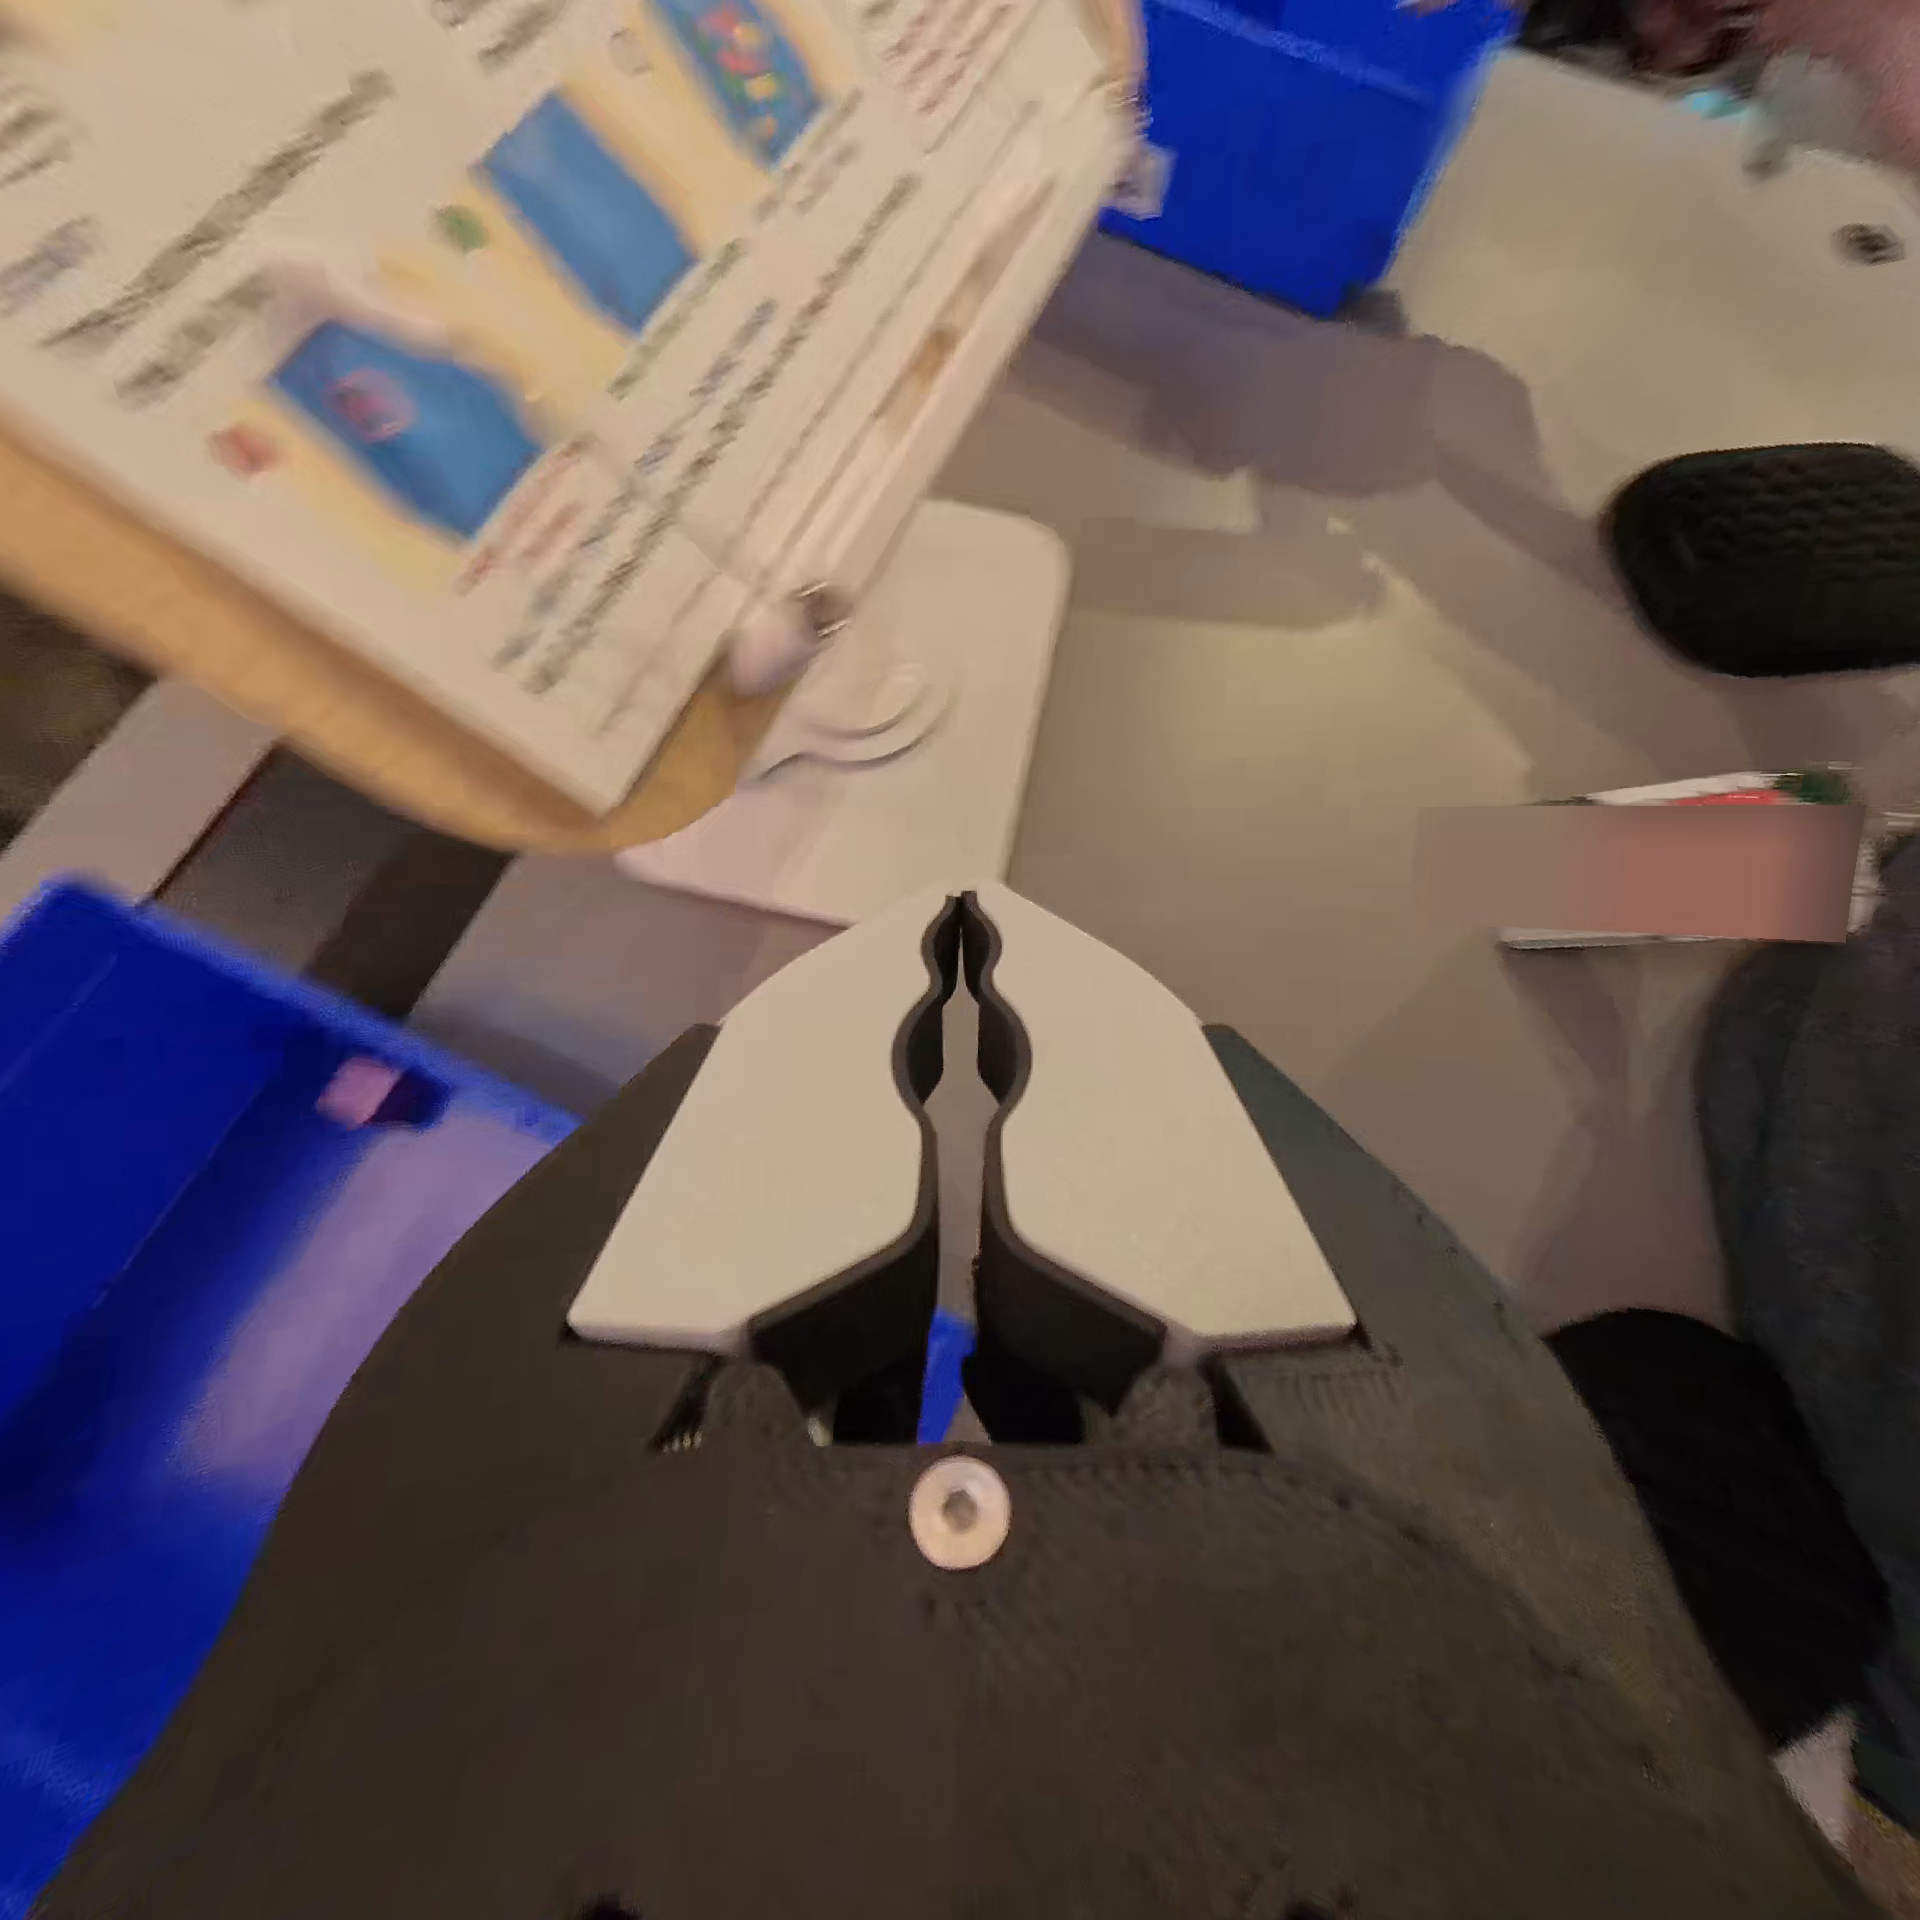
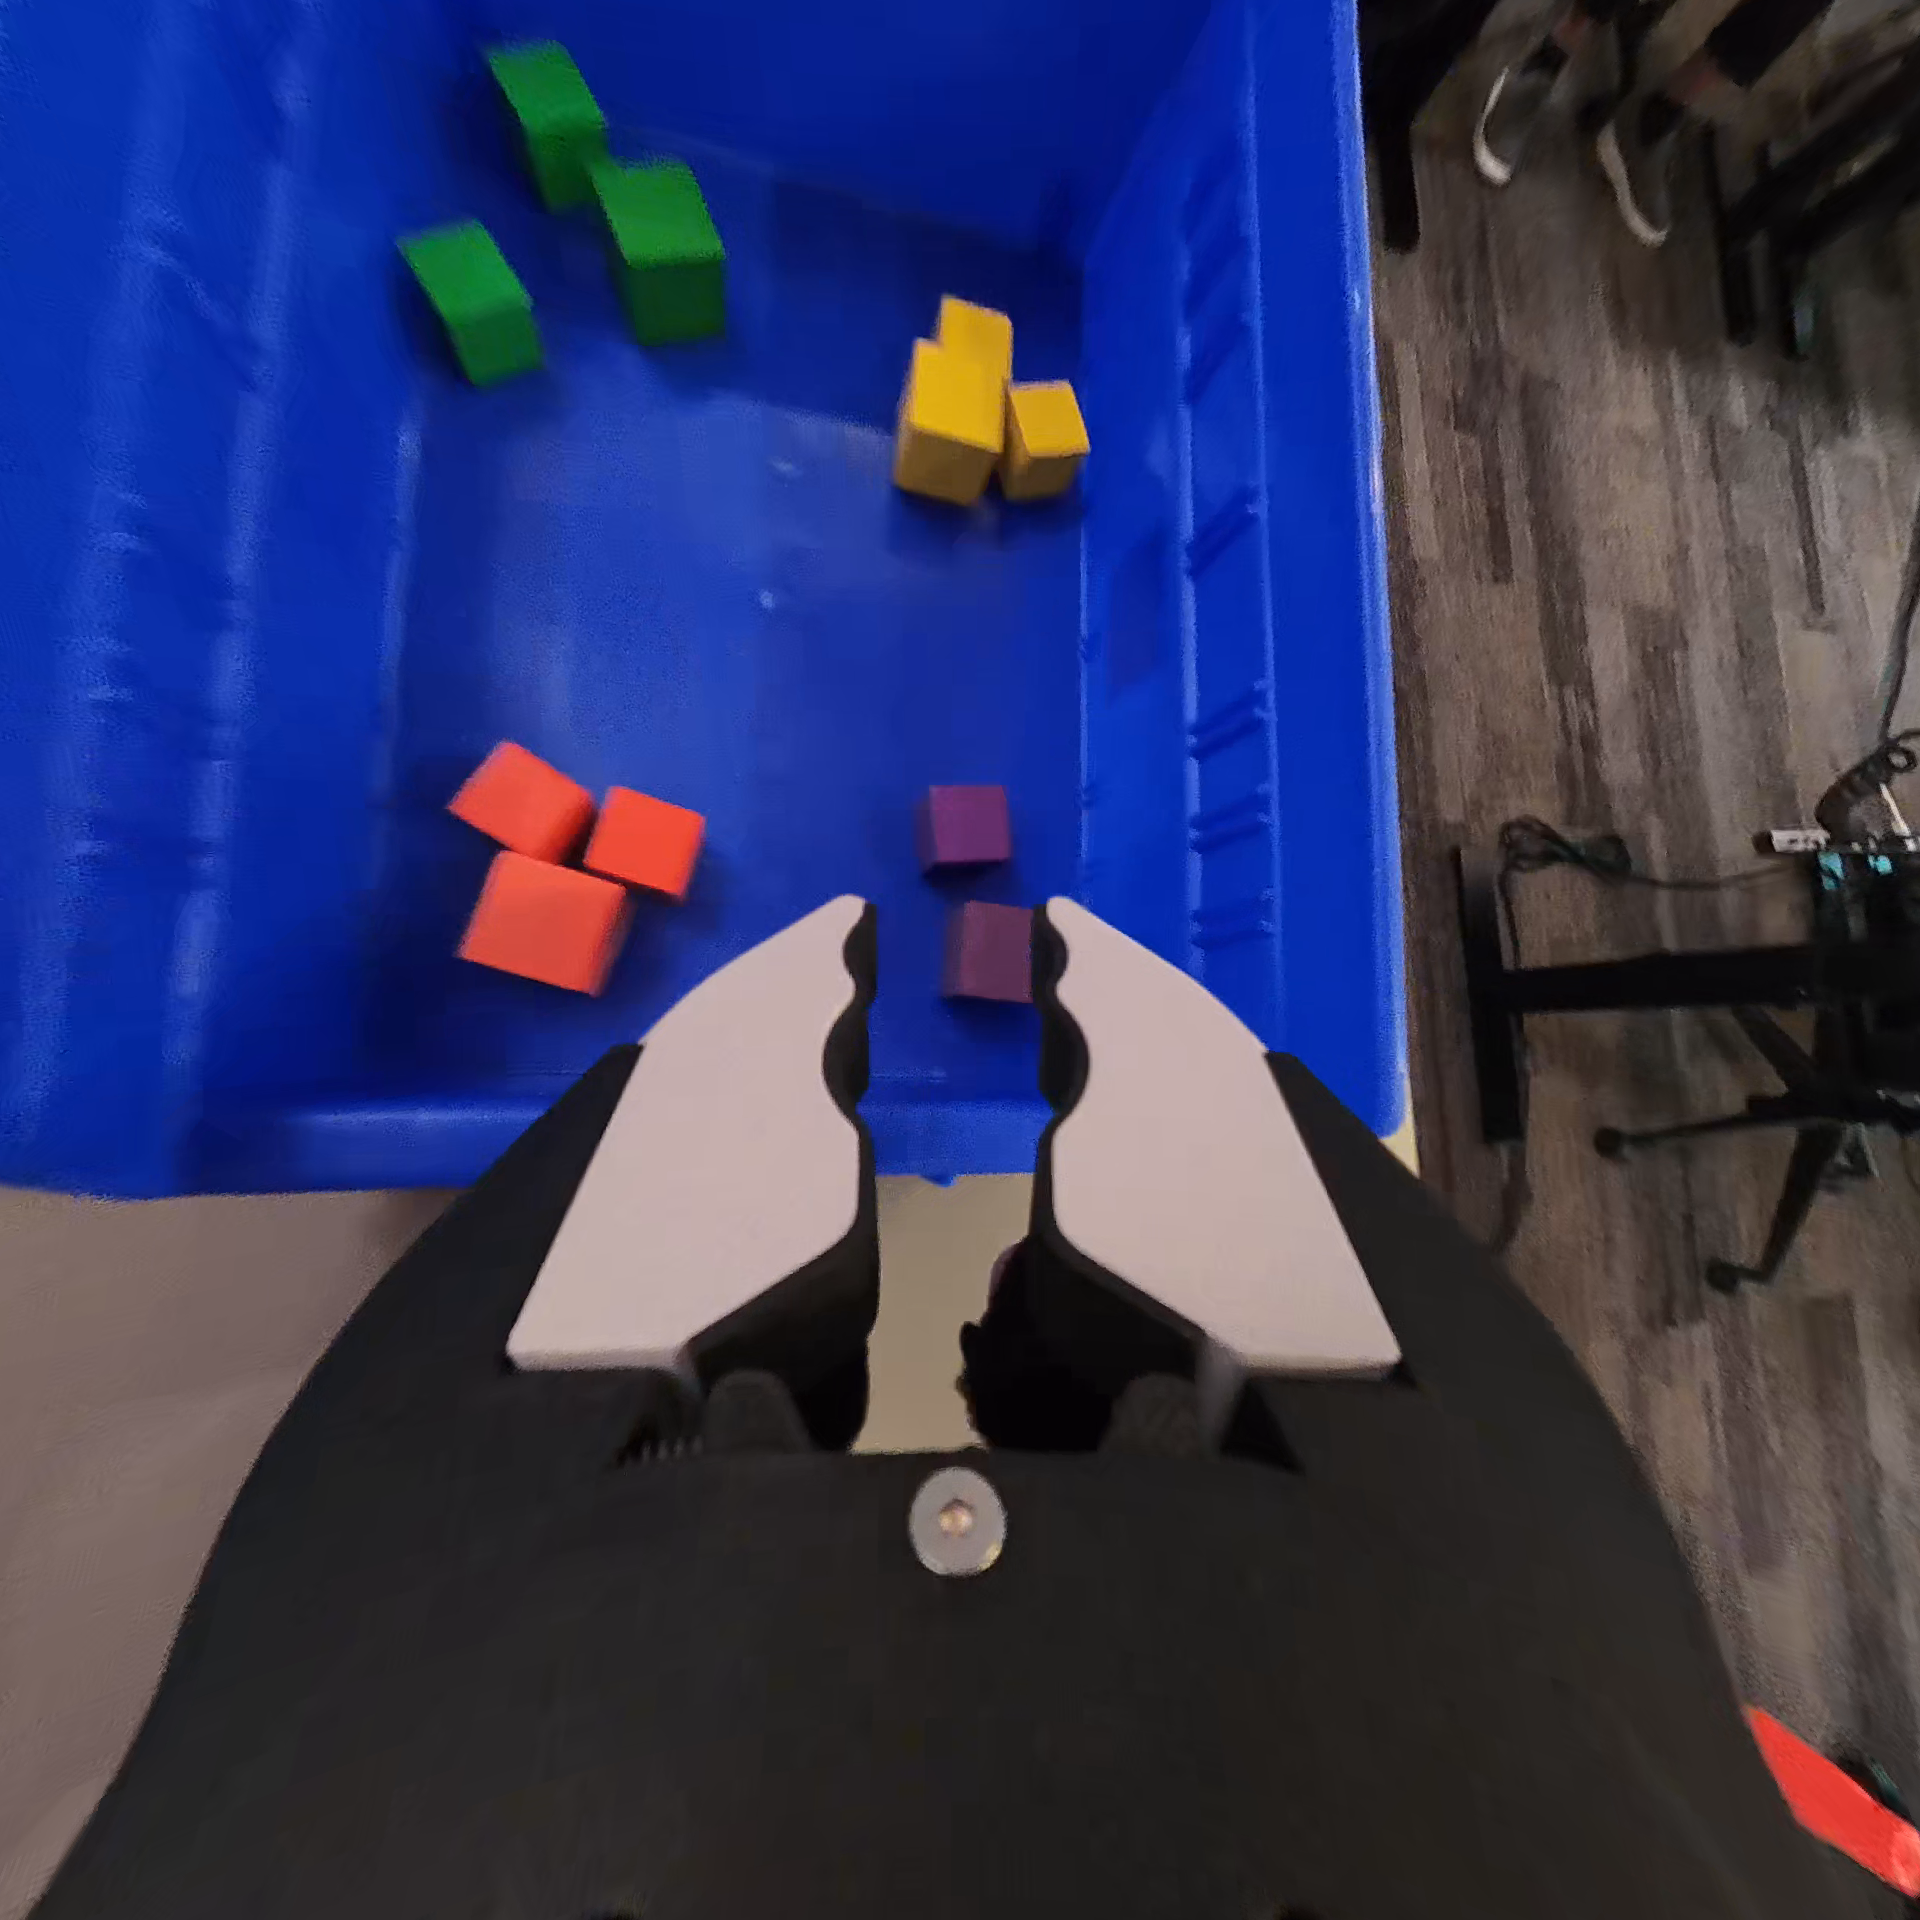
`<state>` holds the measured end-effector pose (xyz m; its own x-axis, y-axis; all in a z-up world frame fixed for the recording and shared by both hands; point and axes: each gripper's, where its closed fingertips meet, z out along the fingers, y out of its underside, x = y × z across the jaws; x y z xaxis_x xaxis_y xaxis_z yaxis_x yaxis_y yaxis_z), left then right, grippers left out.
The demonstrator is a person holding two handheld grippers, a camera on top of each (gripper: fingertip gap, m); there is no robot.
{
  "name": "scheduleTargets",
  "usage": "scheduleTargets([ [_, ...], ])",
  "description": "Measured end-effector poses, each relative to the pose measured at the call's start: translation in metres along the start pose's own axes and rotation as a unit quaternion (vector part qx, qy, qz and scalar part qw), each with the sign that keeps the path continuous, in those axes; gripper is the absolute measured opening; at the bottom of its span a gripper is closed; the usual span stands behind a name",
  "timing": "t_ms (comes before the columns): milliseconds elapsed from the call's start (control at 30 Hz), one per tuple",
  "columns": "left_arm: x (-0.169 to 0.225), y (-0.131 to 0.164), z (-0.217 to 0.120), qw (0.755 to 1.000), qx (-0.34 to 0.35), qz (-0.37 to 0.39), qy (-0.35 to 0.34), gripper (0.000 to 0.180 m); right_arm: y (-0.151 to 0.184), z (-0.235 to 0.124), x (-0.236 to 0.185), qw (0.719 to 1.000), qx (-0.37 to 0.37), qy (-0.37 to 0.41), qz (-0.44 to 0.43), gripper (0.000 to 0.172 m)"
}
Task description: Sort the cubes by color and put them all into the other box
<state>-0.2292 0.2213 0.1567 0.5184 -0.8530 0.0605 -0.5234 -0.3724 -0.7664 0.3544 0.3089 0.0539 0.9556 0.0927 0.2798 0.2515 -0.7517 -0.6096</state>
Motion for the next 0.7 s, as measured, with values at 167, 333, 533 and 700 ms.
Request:
scheduleTargets([
  [167, -0.083, 0.031, -0.026, 0.990, 0.018, -0.031, -0.136, 0.033, -0.020, -0.028, -0.045, 0.996, 0.060, -0.042, -0.041, 0.025],
  [333, -0.144, 0.063, -0.031, 0.984, -0.008, -0.030, -0.173, 0.042, -0.043, -0.054, -0.095, 0.987, 0.099, -0.093, -0.082, 0.024],
  [533, -0.197, 0.096, 0.002, 0.982, -0.035, -0.079, -0.166, 0.048, -0.057, -0.060, -0.128, 0.980, 0.109, -0.099, -0.130, 0.023],
  [700, -0.210, 0.116, 0.043, 0.989, -0.058, -0.075, -0.109, 0.043, -0.068, -0.067, -0.148, 0.977, 0.119, -0.121, -0.126, 0.022],
])
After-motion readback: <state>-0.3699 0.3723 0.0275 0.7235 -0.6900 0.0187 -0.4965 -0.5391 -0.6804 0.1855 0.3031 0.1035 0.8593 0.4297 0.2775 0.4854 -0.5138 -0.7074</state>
